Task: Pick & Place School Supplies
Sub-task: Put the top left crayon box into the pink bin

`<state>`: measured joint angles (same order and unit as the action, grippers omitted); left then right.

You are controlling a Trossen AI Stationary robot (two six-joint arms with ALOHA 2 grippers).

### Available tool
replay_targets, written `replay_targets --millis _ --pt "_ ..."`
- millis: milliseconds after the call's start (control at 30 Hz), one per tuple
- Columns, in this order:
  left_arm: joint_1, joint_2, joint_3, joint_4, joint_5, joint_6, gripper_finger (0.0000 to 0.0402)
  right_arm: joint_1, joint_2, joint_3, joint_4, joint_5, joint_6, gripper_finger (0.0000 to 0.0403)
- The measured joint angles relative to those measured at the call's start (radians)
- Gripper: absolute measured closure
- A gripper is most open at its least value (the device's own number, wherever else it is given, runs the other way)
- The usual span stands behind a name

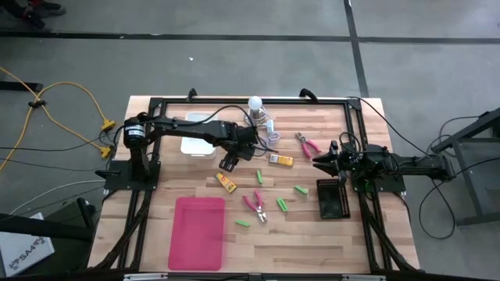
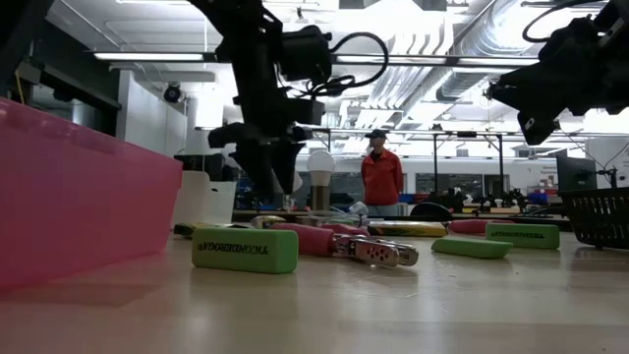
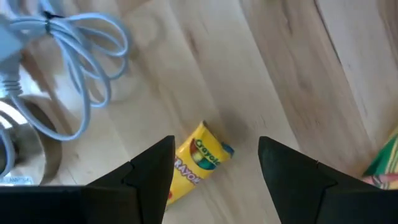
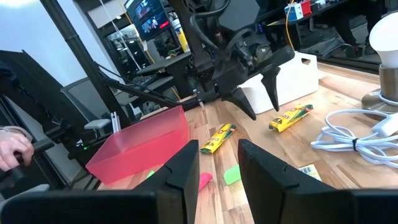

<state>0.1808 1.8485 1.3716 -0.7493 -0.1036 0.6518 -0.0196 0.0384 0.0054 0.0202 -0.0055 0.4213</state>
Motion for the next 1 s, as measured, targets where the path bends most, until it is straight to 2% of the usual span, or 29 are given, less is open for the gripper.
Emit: replay_targets --millis 300,633,1000 --pt "0.017 0.028 -0.001 -0.045 0.026 0.029 0.0175 0.0 0.0 0.0 -0.001 0.001 0.0 0.0302" --pt "0.032 0.043 -0.001 -0.03 0.02 0.134 0.0109 0.0 0.0 0.0 -0.001 0.002 0.0 0.0302" --pt "0.011 0.067 -0.001 -0.022 -0.013 0.223 0.0108 0.0 0.0 0.0 -0.001 0.002 0.0 0.0302"
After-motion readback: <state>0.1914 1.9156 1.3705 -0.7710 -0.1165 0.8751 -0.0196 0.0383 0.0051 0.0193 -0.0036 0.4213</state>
